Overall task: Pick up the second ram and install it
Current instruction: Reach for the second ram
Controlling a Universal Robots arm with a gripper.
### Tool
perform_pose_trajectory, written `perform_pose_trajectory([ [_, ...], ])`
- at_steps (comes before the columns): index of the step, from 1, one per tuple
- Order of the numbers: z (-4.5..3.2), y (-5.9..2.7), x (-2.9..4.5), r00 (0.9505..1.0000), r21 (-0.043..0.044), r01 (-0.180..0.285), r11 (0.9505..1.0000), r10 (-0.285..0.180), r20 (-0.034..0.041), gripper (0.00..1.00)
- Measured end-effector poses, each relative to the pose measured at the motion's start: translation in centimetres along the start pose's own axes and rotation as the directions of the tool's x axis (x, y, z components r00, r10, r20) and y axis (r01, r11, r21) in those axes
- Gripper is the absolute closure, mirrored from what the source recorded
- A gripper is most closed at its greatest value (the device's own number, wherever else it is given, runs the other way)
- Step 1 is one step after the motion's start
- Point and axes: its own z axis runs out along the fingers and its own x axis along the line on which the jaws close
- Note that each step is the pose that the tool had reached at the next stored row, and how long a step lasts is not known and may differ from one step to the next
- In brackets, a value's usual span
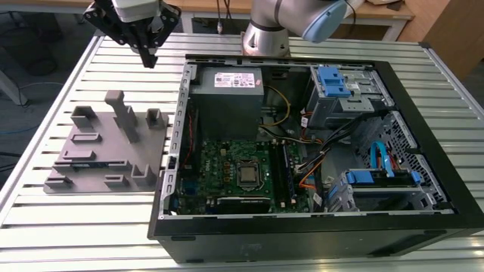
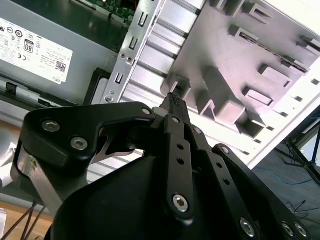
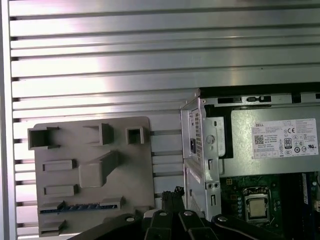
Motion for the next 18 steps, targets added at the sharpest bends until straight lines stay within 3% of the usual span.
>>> perform_pose_trajectory([
  [18, -0.06, -0.28, 3.64, 1.0000, 0.0000, 0.000, 1.0000, 0.000, 0.0000, 0.89],
])
